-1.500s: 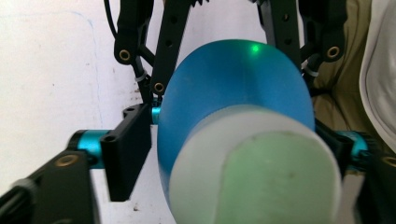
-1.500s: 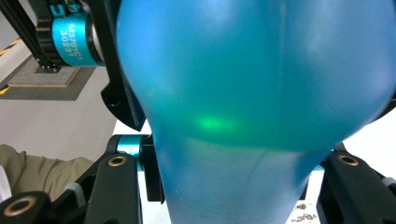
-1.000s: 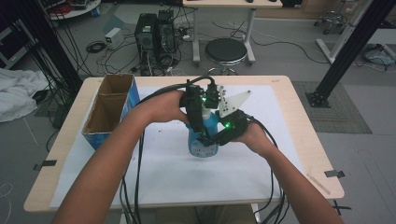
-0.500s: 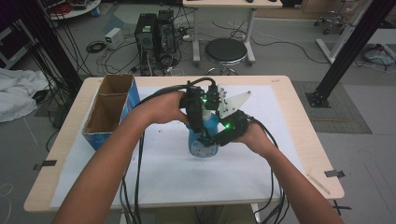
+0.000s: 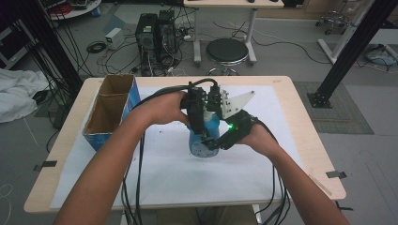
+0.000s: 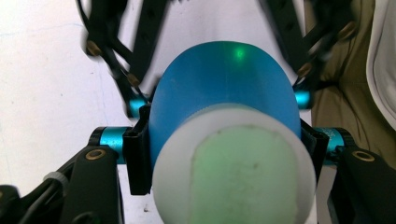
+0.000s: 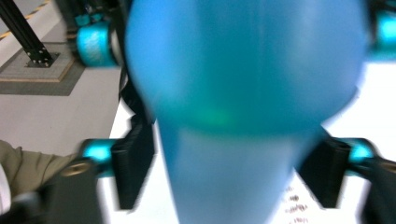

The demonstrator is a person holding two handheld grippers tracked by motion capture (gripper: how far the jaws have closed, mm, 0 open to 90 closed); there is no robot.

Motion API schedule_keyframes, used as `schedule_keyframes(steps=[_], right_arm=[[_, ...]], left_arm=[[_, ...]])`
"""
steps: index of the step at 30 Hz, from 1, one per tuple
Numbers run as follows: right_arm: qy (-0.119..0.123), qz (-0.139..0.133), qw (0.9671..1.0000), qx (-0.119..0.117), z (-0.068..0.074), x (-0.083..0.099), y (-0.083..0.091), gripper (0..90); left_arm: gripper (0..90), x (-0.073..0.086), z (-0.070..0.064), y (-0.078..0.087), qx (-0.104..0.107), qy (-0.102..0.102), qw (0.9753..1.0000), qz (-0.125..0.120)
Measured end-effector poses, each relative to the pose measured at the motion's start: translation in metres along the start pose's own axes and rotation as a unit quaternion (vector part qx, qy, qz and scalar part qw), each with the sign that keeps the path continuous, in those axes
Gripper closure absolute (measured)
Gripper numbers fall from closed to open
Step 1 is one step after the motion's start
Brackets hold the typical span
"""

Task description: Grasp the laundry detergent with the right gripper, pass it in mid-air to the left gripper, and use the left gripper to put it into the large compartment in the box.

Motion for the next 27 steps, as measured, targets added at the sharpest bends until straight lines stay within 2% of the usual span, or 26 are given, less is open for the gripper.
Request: schedule_keyframes(steps=[1, 3, 4, 6, 8, 10, 11, 13, 14, 16, 18, 20, 21, 22, 23, 26, 27], right_arm=[[0.003, 0.015, 0.9999, 0.005, 0.000, 0.003, 0.006, 21.5], [0.004, 0.026, 0.9996, 0.008, 0.001, 0.005, 0.010, 19.6], [0.000, 0.053, 0.9984, 0.020, 0.001, 0.012, 0.019, 11.0], [-0.008, 0.074, 0.9967, 0.030, 0.002, 0.019, 0.027, 11.0], [-0.029, 0.099, 0.9934, 0.050, 0.001, 0.025, 0.034, 11.0], [-0.050, 0.120, 0.9903, 0.048, 0.000, 0.032, 0.041, 11.0], [-0.050, 0.120, 0.9903, 0.048, 0.000, 0.032, 0.041, 11.0], [-0.032, 0.148, 0.9880, 0.033, 0.003, 0.041, 0.049, 11.0], [-0.032, 0.154, 0.9871, 0.028, 0.003, 0.044, 0.052, 11.0], [-0.049, 0.166, 0.9846, 0.027, 0.002, 0.048, 0.058, 11.0], [-0.062, 0.189, 0.9795, 0.029, 0.000, 0.053, 0.063, 11.0], [-0.083, 0.206, 0.9742, 0.041, -0.002, 0.057, 0.067, 10.2], [-0.092, 0.218, 0.9704, 0.046, -0.003, 0.059, 0.068, 0.2], [-0.102, 0.230, 0.9662, 0.056, -0.003, 0.062, 0.069, 0.6], [-0.109, 0.241, 0.9627, 0.056, -0.004, 0.064, 0.071, 0.6], [-0.116, 0.265, 0.9557, 0.057, -0.004, 0.071, 0.077, 0.6], [-0.118, 0.271, 0.9543, 0.044, -0.003, 0.073, 0.080, 0.6]], left_arm=[[38.2, 0.002, 0.000, 0.001, -0.001, 0.001, 1.0000, -0.001], [38.3, 0.006, 0.001, 0.004, -0.002, 0.007, 1.0000, -0.001], [38.2, 0.008, 0.001, 0.005, -0.001, 0.012, 0.9999, -0.002], [38.2, 0.012, 0.001, 0.007, -0.001, 0.019, 0.9998, 0.003], [38.2, 0.015, 0.003, 0.010, -0.008, 0.028, 0.9996, 0.003], [38.1, 0.019, 0.005, 0.013, -0.013, 0.039, 0.9991, 0.004], [38.1, 0.019, 0.005, 0.013, -0.013, 0.039, 0.9991, 0.004], [38.1, 0.024, 0.007, 0.017, -0.017, 0.050, 0.9986, 0.004], [38.1, 0.026, 0.008, 0.018, -0.019, 0.055, 0.9983, 0.003], [38.0, 0.031, 0.009, 0.021, -0.024, 0.064, 0.9976, 0.008], [38.1, 0.034, 0.010, 0.023, -0.026, 0.073, 0.9969, 0.011], [38.0, 0.039, 0.011, 0.026, -0.029, 0.083, 0.9960, 0.015], [38.0, 0.041, 0.012, 0.027, -0.032, 0.088, 0.9955, 0.014], [38.0, 0.043, 0.013, 0.028, -0.034, 0.094, 0.9949, 0.014], [38.0, 0.045, 0.014, 0.029, -0.035, 0.102, 0.9940, 0.016], [38.0, 0.052, 0.018, 0.032, -0.042, 0.122, 0.9915, 0.016], [38.0, 0.055, 0.019, 0.033, -0.044, 0.129, 0.9905, 0.017]])
Point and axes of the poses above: each handheld gripper's, and its own axes: y roughly backward along the jaws, x roughly out of its underside, z roughly to its left, the point moved 3 cm from there along -y, roughly forward along the jaws, and after that the axes turned 13 degrees about z, right-handed, at the moved point
